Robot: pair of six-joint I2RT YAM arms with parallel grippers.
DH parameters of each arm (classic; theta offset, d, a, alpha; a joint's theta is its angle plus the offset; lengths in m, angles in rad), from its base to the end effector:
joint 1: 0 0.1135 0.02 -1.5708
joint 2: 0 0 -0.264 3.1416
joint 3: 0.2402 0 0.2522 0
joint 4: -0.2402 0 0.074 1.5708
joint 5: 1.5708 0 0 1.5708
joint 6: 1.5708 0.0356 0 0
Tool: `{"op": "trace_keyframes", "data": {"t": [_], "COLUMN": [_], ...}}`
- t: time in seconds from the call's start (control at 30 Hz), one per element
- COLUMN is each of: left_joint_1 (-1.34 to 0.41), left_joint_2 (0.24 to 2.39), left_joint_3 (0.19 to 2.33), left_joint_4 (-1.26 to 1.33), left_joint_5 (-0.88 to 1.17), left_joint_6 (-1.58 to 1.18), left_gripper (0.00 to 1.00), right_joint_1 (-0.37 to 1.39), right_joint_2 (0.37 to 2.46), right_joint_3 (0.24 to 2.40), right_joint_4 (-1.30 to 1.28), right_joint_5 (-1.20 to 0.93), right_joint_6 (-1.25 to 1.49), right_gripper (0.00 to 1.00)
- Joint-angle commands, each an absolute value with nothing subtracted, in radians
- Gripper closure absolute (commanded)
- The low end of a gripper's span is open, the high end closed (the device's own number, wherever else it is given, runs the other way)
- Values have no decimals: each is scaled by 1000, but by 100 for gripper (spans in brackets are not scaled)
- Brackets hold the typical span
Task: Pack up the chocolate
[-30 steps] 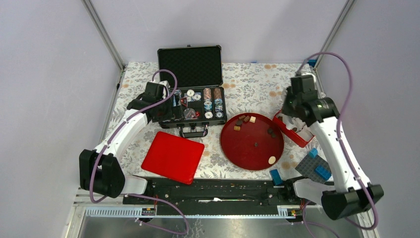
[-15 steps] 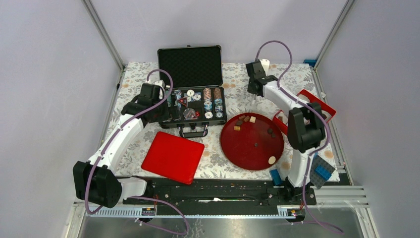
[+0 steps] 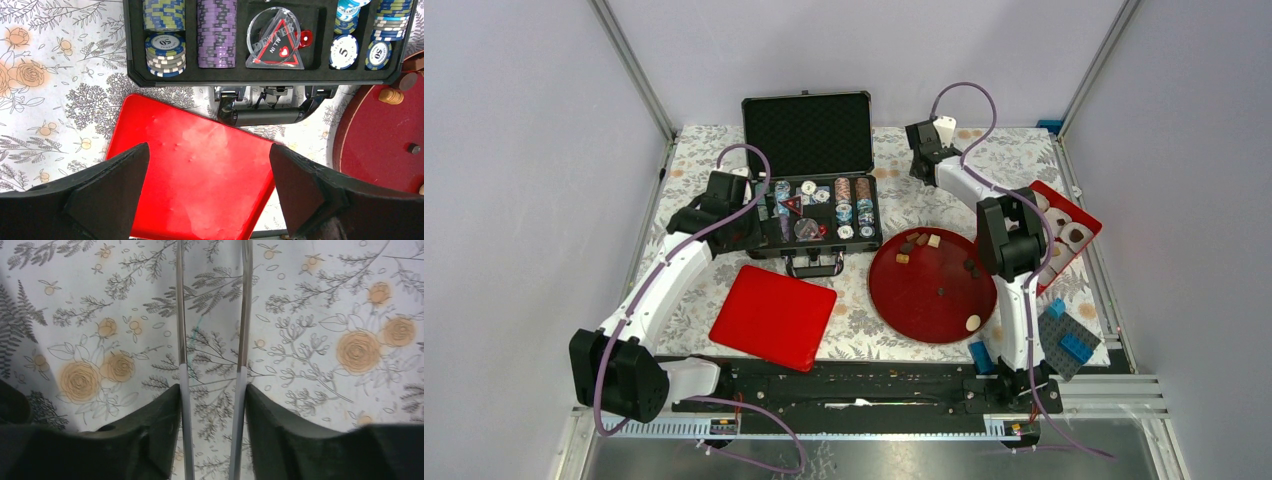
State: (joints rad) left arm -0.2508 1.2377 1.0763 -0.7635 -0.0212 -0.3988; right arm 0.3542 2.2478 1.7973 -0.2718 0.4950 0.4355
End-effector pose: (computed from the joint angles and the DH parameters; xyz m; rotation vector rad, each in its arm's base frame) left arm 0.2434 -0.0616 0.2953 -0.1946 2.5046 -0.2431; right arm 0.4852 0.1614 0.1970 0.3373 2.1686 -0.1297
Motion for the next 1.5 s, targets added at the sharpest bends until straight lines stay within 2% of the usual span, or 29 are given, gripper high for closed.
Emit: {"op": "trace_keyframes", "data": {"t": [0.0,0.07,0.23,0.33,0.43,0.67,0.87,1.07,1.3,1.47], "left_joint_1": [-255,-255,-255,-254,-250,-155,-106,-66,-34,75], "left_joint_2": [1209,1209,1216,1225,1260,1322,1381,1412,1419,1493], "left_joint_3": [1085,1088,1101,1104,1105,1045,993,924,888,839], "left_joint_4": [-757,-761,-788,-821,-871,-866,-859,-828,-874,-844], "left_joint_5": [-54,-54,-62,-151,-229,-225,-259,-206,-199,-102], "left_joint_6": [-417,-421,-441,-492,-554,-695,-831,-956,-1210,-1186], "left_gripper": [1,1,1,1,1,2,6,14,11,12], "right_joint_1": [358,357,358,360,381,496,525,523,525,524], "right_joint_2": [2287,2299,2240,2137,1998,1654,1413,1248,1155,1121], "right_joint_3": [1924,1969,1987,1927,1776,1327,1077,985,934,892], "right_joint_4": [-270,-305,-334,-345,-307,-241,-227,-286,-338,-352], "right_joint_5": [488,472,446,409,368,355,328,328,333,308], "right_joint_6": [488,484,462,458,432,427,482,480,481,474], "right_gripper": [36,26,13,12,10,8,8,8,8,8]}}
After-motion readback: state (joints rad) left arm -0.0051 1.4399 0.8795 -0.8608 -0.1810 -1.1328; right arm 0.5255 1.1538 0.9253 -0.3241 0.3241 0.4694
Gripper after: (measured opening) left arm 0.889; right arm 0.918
